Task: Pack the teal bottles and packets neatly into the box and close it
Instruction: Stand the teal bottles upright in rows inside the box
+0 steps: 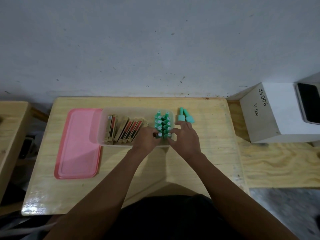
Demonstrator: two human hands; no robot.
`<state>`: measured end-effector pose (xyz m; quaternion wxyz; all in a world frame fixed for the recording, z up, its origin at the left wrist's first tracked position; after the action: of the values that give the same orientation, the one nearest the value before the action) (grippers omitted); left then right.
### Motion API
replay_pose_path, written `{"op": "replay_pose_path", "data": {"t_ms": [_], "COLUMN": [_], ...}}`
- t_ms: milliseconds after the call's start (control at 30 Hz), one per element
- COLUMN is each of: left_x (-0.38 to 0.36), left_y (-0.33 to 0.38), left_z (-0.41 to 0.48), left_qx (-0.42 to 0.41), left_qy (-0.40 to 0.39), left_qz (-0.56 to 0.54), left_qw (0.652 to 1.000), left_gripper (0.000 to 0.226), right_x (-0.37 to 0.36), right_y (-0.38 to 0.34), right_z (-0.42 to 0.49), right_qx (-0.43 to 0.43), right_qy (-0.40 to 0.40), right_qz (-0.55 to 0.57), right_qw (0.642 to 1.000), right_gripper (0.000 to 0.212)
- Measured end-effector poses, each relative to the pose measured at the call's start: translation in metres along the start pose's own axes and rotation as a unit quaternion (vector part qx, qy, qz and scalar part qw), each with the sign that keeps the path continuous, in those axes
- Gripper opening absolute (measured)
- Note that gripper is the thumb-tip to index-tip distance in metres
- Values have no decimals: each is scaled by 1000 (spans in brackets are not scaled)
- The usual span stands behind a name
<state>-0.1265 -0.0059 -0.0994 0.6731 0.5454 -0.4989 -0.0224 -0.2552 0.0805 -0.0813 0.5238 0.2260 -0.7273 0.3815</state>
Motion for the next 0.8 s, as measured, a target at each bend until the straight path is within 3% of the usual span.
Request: {"op": "replay_pose_path", "data": {"t_ms": [800], "left_x": [-2], "left_y": [7], "left_z": [-1], "left_qx": [-2], "left_qy": [45], "left_qz": [18], "left_qw": [999], "left_gripper": [13], "right_x": [9], "right_y": [2], "right_z": [4], "right_qx": [9], "right_qy": [-16], "right_qz": [23], "right_qw": [1000], "right_gripper": [19]}}
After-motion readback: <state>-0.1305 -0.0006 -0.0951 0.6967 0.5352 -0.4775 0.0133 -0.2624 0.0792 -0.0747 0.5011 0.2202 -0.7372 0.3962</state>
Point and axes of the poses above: each hand's wrist, its own z-axis towards the middle knuckle, its own x-axis out of the back of the hand, y = z × x, the point moved 4 cm from there along z, towards the middle knuckle, and after that the axes turned 14 degrees about -x, right-handed, at the moved point
